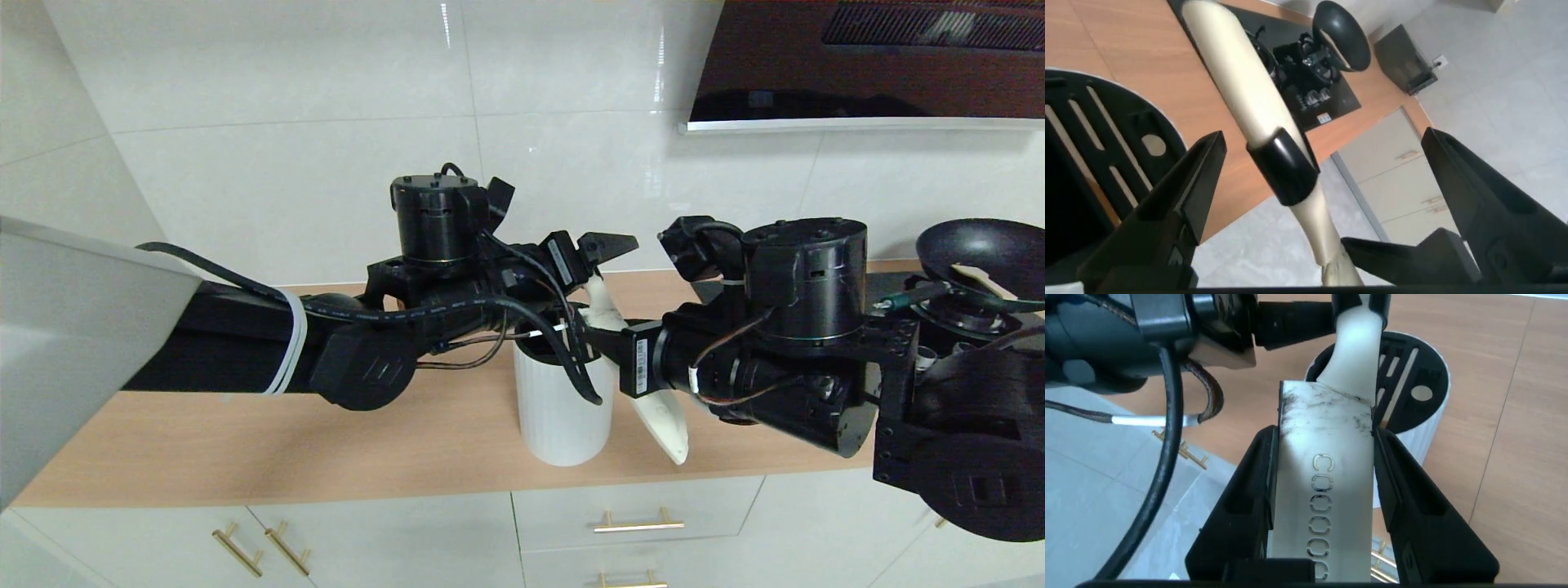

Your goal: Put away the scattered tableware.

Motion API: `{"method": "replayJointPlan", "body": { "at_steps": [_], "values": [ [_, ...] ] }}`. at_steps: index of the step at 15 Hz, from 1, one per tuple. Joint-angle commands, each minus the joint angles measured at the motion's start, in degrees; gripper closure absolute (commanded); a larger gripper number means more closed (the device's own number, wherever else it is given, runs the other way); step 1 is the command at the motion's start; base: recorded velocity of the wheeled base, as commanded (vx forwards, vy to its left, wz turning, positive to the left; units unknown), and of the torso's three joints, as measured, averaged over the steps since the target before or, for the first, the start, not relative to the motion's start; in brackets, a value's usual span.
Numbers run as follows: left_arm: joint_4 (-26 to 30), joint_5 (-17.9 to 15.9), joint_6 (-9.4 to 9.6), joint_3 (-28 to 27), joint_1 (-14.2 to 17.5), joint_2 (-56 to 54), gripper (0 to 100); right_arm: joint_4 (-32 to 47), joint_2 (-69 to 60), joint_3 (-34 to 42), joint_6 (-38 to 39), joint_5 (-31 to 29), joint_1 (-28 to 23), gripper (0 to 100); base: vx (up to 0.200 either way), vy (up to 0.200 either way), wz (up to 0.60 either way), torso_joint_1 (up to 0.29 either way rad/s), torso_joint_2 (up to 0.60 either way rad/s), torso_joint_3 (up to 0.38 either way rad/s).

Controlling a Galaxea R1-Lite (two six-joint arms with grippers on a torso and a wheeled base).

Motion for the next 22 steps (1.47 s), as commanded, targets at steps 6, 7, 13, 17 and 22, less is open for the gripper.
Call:
{"method": "replayJointPlan", "body": {
  "at_steps": [6,7,13,17,22],
  "values": [
    [0.0,-0.1,-0.02,0.0,0.1,0.4,100,-0.2,-0.3,0.4,-0.1,-0.1,0.5,100,0.0,0.0,0.0,0.0,0.0,0.0],
    [0.0,0.0,-0.02,0.0,0.1,0.4,100,-0.2,-0.4,0.3,-0.1,-0.1,0.5,100,0.0,0.0,0.0,0.0,0.0,0.0],
    [-2.1,1.3,-0.02,0.2,0.1,-0.4,100,-2.6,-0.1,0.3,0.0,-1.6,0.4,0,0.0,0.0,0.0,0.0,0.0,0.0],
    [-5.7,5.6,0.07,0.3,2.0,-5.1,100,-11.1,-3.0,2.6,-0.5,-2.9,-1.1,0,0.0,0.0,0.0,0.0,0.0,0.0],
    [-6.6,8.6,6.13,2.3,5.5,-9.3,100,-12.1,-11.8,3.7,-3.6,-2.5,-8.5,0,0.0,0.0,0.0,0.0,0.0,0.0]
  ]
}}
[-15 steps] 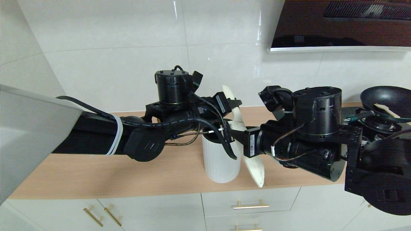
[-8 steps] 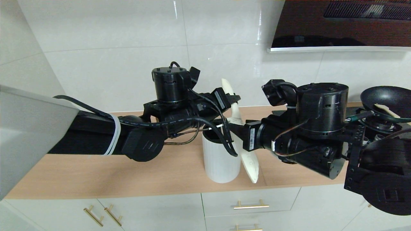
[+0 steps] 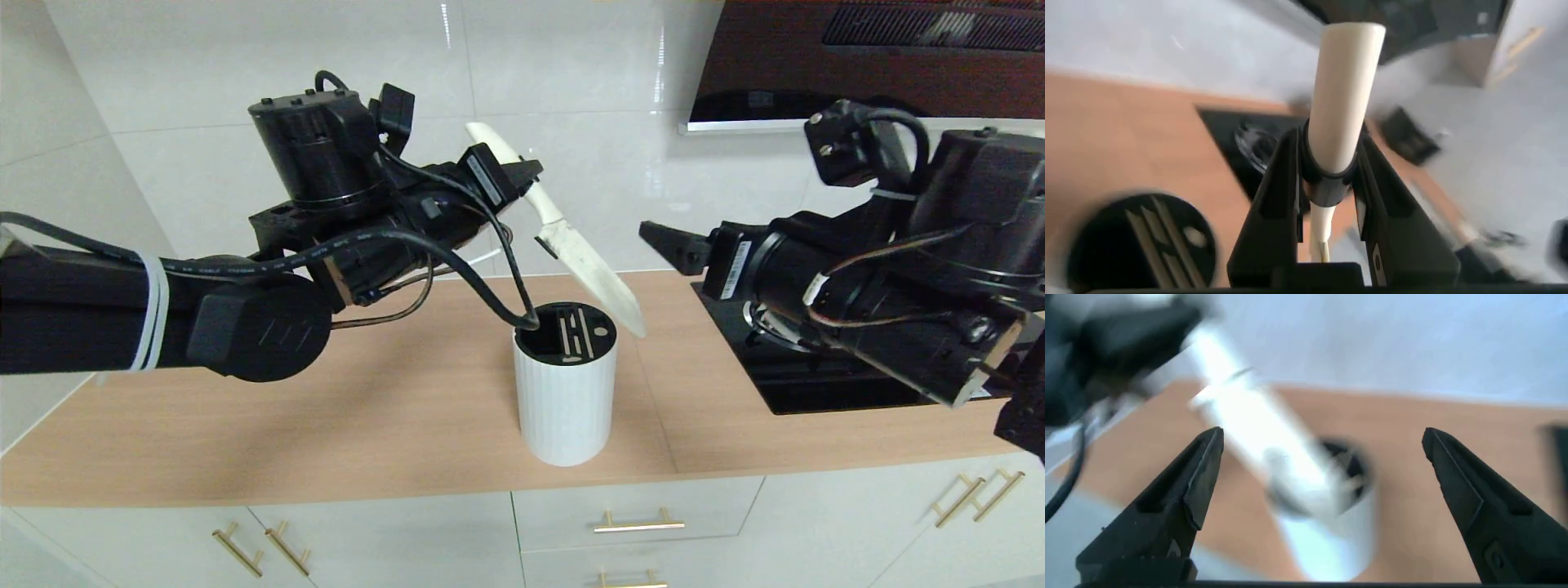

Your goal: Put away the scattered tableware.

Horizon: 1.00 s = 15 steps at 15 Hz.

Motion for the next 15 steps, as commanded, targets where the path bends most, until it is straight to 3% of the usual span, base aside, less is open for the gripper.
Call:
{"method": "replayJointPlan", "body": {
  "at_steps": [1,3,5,6,7,8,10,15],
  "values": [
    [-2.2,3.0,4.16,1.5,0.5,-1.0,100,0.1,-2.8,-0.4,-0.2,0.0,-3.0,0,0.0,0.0,0.0,0.0,0.0,0.0],
    [-10.2,7.3,14.01,3.8,0.4,-0.3,100,0.1,-2.3,-0.4,-0.9,0.1,-3.6,0,0.0,0.0,0.0,0.0,0.0,0.0],
    [-17.7,8.1,20.86,6.8,0.4,-1.0,100,0.1,-1.4,-0.6,-1.1,0.1,-3.6,0,0.0,0.0,0.0,0.0,0.0,0.0],
    [-18.8,8.0,25.08,8.3,0.2,-1.3,100,0.1,-0.7,-0.7,-1.1,0.0,-3.7,0,0.0,0.0,0.0,0.0,0.0,0.0],
    [-18.8,8.0,27.19,9.0,0.2,-1.3,100,0.0,-0.4,-0.7,-1.1,0.0,-3.7,0,0.0,0.0,0.0,0.0,0.0,0.0],
    [-19.7,8.0,32.9,10.8,-0.3,-0.8,100,0.0,0.1,-0.8,-1.3,0.0,-3.7,0,0.0,0.0,0.0,0.0,0.0,0.0],
    [-21.2,8.2,36.33,12.6,-2.1,-0.1,100,0.0,0.3,-0.8,-1.3,0.0,-3.7,0,0.0,0.0,0.0,0.0,0.0,0.0],
    [-21.2,8.2,37.12,13.1,-2.9,1.8,100,-0.2,0.4,-0.8,-1.4,0.0,-3.7,0,0.0,0.0,0.0,0.0,0.0,0.0]
  ]
}}
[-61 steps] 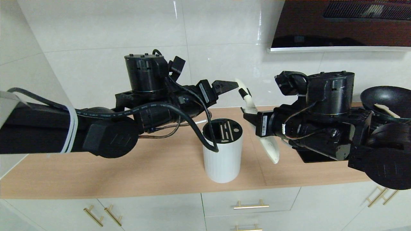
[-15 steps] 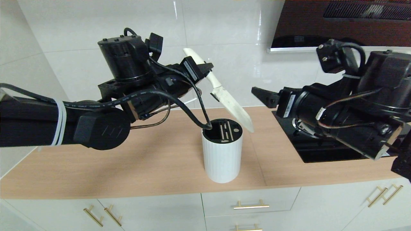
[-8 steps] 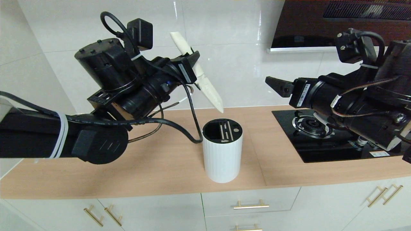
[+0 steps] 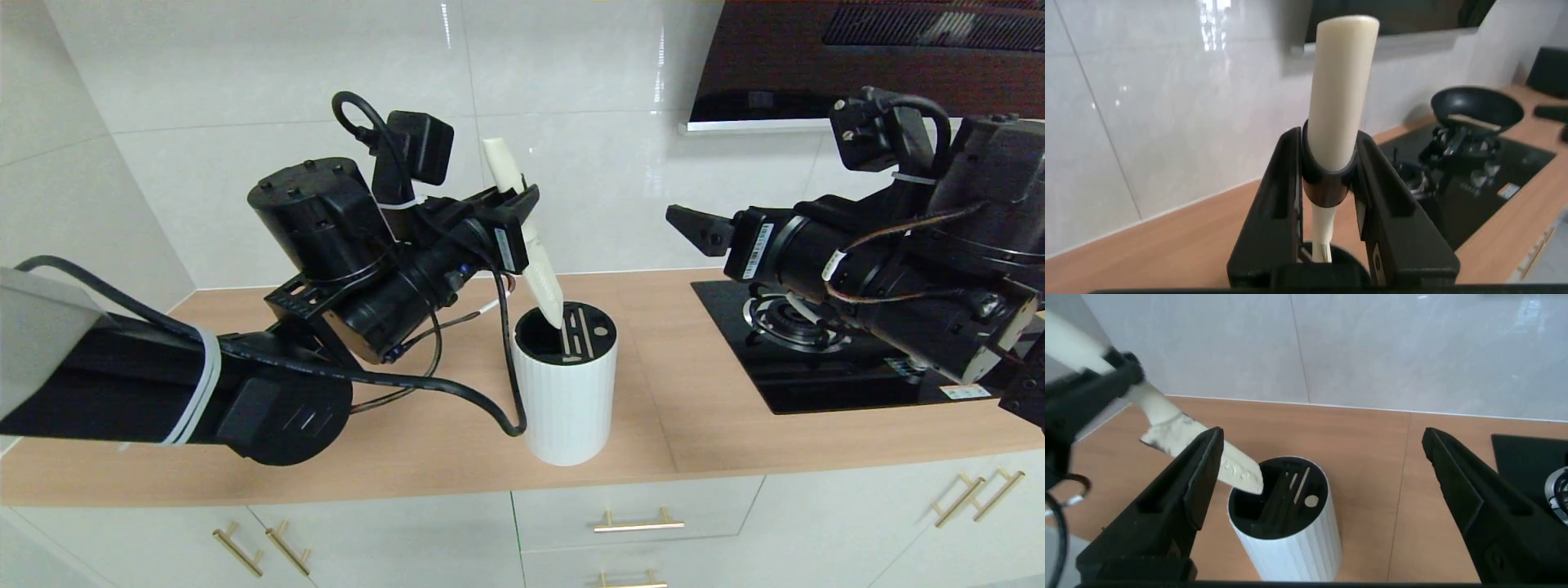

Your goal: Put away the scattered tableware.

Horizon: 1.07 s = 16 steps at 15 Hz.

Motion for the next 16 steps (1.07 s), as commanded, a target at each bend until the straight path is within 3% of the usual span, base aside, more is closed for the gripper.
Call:
{"method": "replayJointPlan", "body": {
  "at_steps": [1,16],
  "values": [
    [0.0,0.0,-0.03,-0.1,0.4,1.0,100,0.0,0.2,0.0,0.0,0.0,0.0,0,0.0,0.0,0.0,0.0,0.0,0.0],
    [2.8,0.1,-0.03,-1.1,1.2,7.1,100,-0.1,0.8,0.1,0.0,-0.1,0.0,0,0.0,0.0,0.0,0.0,0.0,0.0]
  ]
}}
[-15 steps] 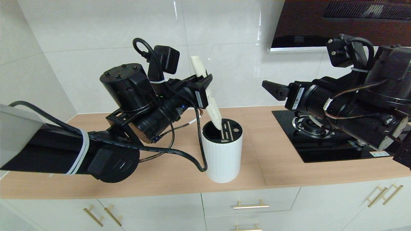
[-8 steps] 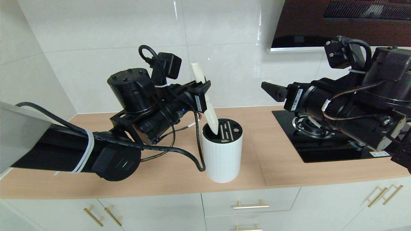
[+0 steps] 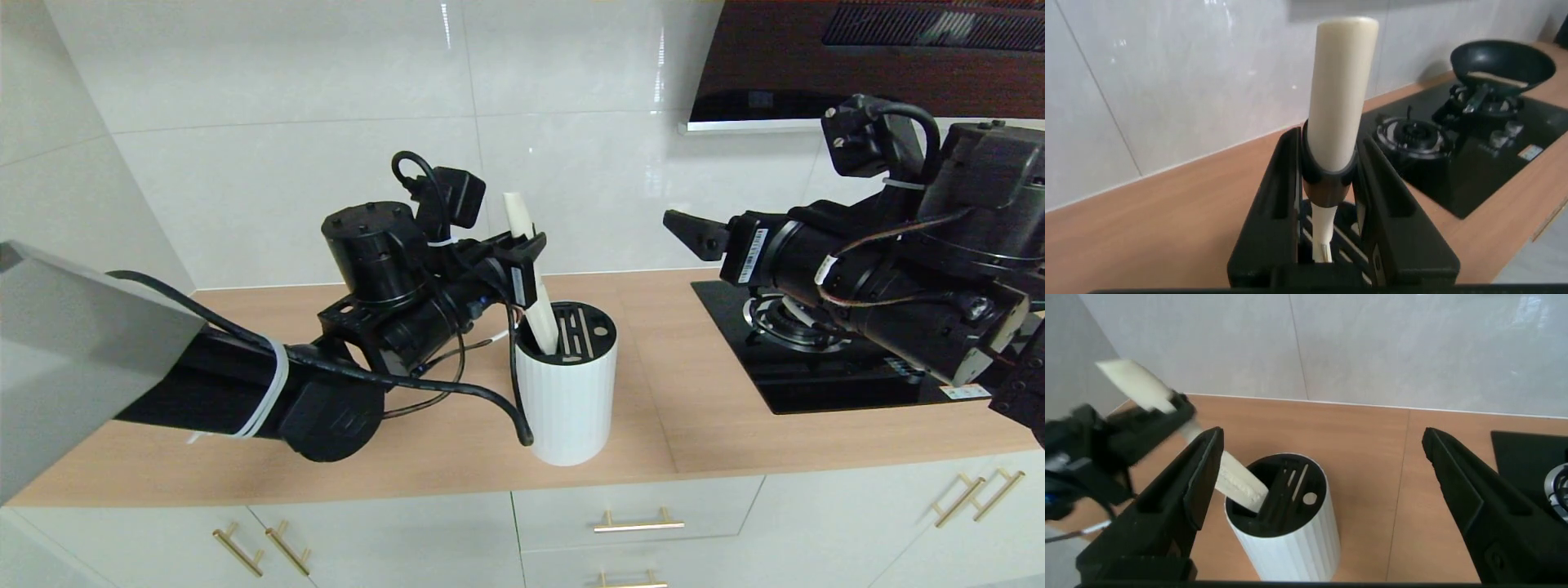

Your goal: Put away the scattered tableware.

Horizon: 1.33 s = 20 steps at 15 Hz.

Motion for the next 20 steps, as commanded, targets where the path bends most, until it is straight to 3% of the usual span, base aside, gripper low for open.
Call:
{"method": "replayJointPlan", "body": {
  "at_steps": [1,9,14,16,20],
  "values": [
    [-0.1,0.0,-0.03,-0.1,0.0,2.3,100,0.0,0.2,0.0,0.0,0.1,0.0,0,0.0,0.0,0.0,0.0,0.0,0.0],
    [-0.5,0.7,-0.03,-2.1,0.0,8.3,100,0.0,0.5,0.1,0.0,0.0,0.0,0,0.0,0.0,0.0,0.0,0.0,0.0],
    [-1.8,1.6,-0.47,-0.4,-0.5,0.9,100,0.0,0.5,0.1,0.0,0.0,0.0,0,0.0,0.0,0.0,0.0,0.0,0.0],
    [-1.8,1.5,-0.56,2.2,-2.6,-1.5,100,0.0,0.7,0.1,0.0,0.0,0.0,0,0.0,0.0,0.0,0.0,0.0,0.0],
    [-1.8,1.5,-0.56,2.4,-3.4,-0.1,100,0.0,0.8,0.1,0.0,0.0,0.0,0,0.0,0.0,0.0,0.0,0.0,0.0]
  ]
}}
